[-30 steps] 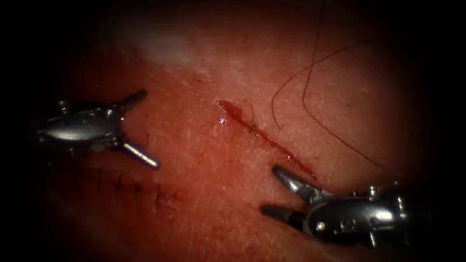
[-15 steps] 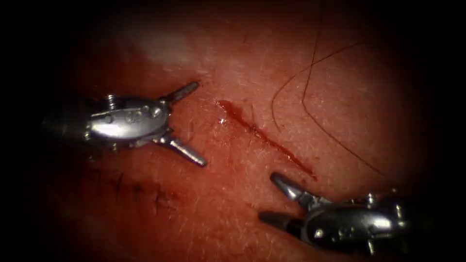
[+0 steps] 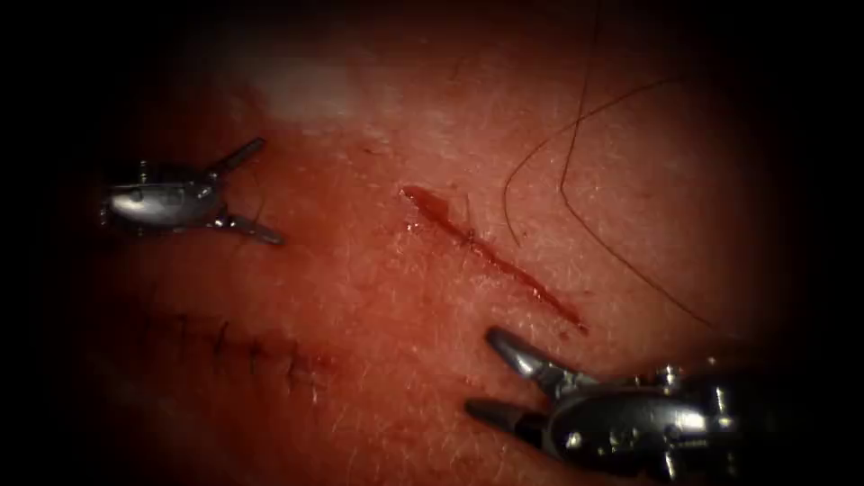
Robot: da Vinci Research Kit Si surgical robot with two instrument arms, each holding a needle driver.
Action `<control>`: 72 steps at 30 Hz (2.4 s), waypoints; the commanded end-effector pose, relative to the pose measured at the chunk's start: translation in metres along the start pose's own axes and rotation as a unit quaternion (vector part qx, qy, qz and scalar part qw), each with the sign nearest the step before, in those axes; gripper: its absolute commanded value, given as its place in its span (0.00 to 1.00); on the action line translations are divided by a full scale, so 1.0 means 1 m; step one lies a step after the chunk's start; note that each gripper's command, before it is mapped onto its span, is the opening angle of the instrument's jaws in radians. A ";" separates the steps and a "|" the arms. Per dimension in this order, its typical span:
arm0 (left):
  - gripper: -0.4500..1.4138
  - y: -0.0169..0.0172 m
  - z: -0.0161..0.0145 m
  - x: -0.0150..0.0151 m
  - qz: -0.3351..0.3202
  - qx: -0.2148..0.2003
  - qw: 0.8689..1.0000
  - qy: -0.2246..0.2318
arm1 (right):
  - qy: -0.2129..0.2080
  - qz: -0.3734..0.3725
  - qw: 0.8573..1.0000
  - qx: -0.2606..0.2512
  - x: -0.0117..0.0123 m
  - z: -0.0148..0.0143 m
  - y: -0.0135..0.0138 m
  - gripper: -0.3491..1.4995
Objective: Wound Closure
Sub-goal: Remove the cut suture from the left tool.
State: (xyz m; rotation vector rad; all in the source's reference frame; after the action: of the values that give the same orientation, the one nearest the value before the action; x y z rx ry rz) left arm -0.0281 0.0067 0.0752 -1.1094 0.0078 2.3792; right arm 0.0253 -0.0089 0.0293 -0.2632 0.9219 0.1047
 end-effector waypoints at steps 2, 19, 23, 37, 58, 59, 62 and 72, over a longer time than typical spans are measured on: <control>0.78 0.0003 0.0000 -0.0016 -0.013 -0.001 1.000 0.001 | 0.002 0.004 1.000 0.002 0.0002 0.0008 -0.0010 0.85; 0.83 -0.0020 -0.0081 -0.0011 -0.037 -0.007 0.999 -0.015 | 0.007 0.007 1.000 0.021 0.0016 0.0025 -0.0022 0.83; 0.81 -0.0019 -0.0080 0.0011 -0.057 0.008 0.998 0.001 | 0.015 0.035 0.999 0.028 0.0026 0.0038 -0.0018 0.72; 0.81 0.0028 -0.0070 0.0078 -0.044 -0.035 0.998 0.021 | -0.005 -0.021 1.000 0.004 0.0076 0.0175 0.0019 0.70; 0.82 0.0055 -0.0063 0.0096 -0.084 -0.093 0.992 0.034 | 0.049 -0.116 0.990 -0.059 0.0074 0.0183 0.0019 0.68; 0.82 0.0055 -0.0063 0.0096 -0.087 -0.093 0.991 0.034 | 0.054 -0.115 0.990 -0.058 0.0076 0.0182 0.0020 0.67; 0.82 0.0055 -0.0063 0.0096 -0.089 -0.095 0.991 0.034 | 0.060 -0.121 0.989 -0.055 0.0081 0.0181 0.0019 0.65; 0.83 0.0060 -0.0065 0.0096 -0.093 -0.100 0.990 0.034 | 0.070 -0.143 0.987 -0.031 0.0088 0.0197 0.0005 0.44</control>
State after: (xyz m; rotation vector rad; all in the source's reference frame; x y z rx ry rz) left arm -0.0309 0.0049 0.0621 -1.2281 -0.3025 2.2118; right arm 0.0450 -0.0028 0.0331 -0.4594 1.0118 -0.1539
